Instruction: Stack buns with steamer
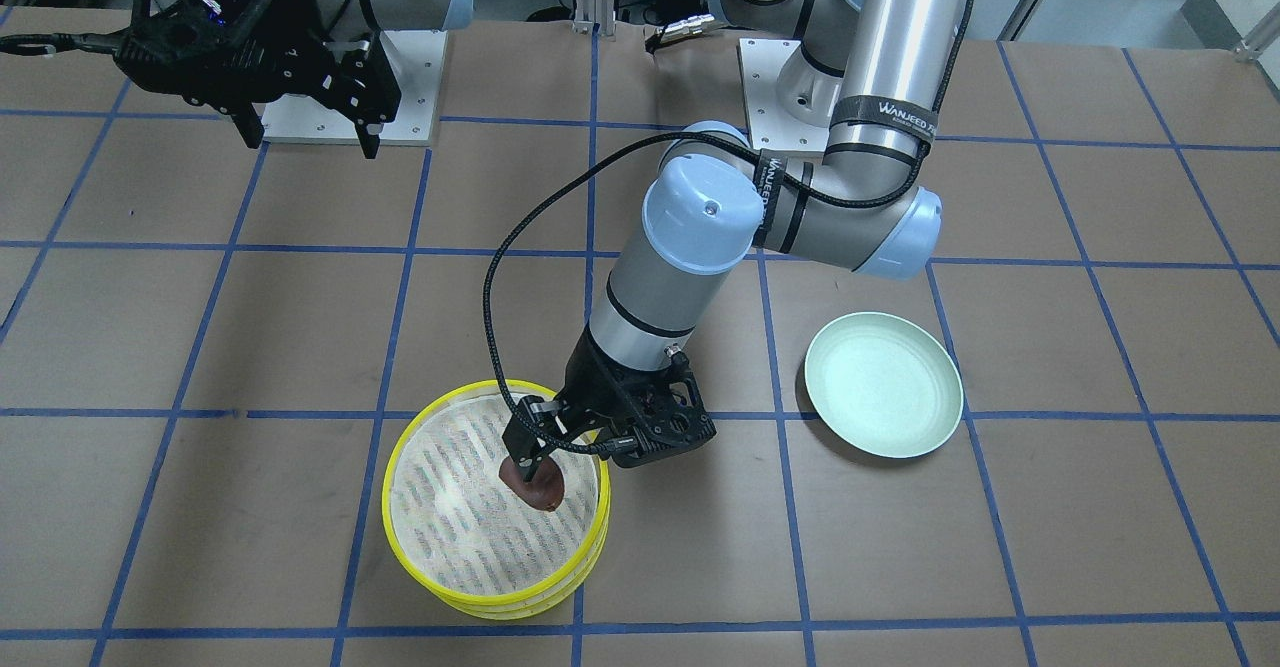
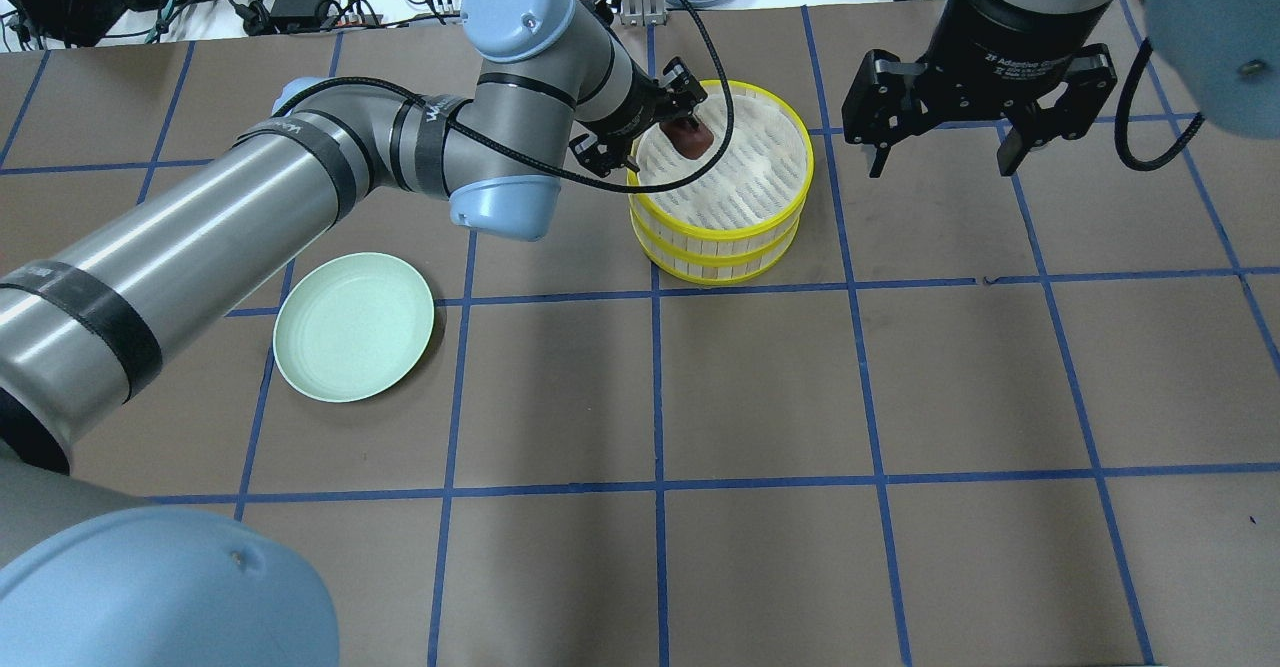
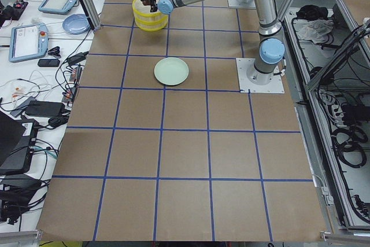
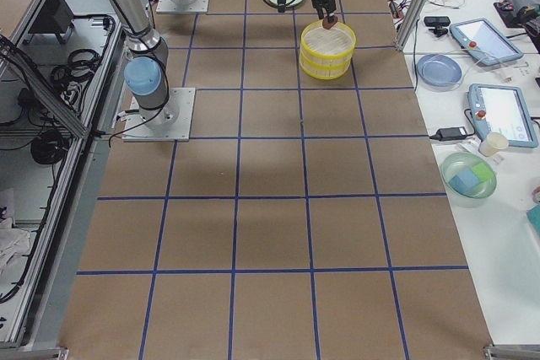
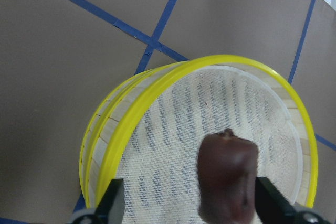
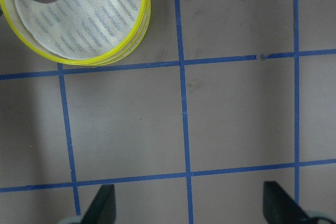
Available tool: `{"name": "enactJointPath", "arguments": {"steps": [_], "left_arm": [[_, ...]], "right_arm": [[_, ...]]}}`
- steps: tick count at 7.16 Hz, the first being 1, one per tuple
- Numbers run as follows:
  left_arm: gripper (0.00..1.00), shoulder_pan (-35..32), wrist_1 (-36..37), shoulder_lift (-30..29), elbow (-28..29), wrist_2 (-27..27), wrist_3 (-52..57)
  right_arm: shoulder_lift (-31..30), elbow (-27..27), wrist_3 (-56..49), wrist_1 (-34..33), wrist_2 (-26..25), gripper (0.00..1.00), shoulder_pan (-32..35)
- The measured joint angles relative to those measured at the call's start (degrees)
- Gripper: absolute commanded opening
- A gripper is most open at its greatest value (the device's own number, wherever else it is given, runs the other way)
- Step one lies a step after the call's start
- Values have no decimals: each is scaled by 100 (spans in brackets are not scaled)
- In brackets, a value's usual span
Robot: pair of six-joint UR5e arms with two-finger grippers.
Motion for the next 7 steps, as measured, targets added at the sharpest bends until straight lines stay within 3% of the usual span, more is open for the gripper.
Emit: {"name": "enactJointPath", "arguments": {"steps": [3,7], "left_arm": [[100,74,-411,176,25,134,269],[100,1042,-2467,1128,159,807,2499]], "right_arm": [[-2,1,6,1,7,100,0],[-3,-12,-10,-11,17,100,0]]}}
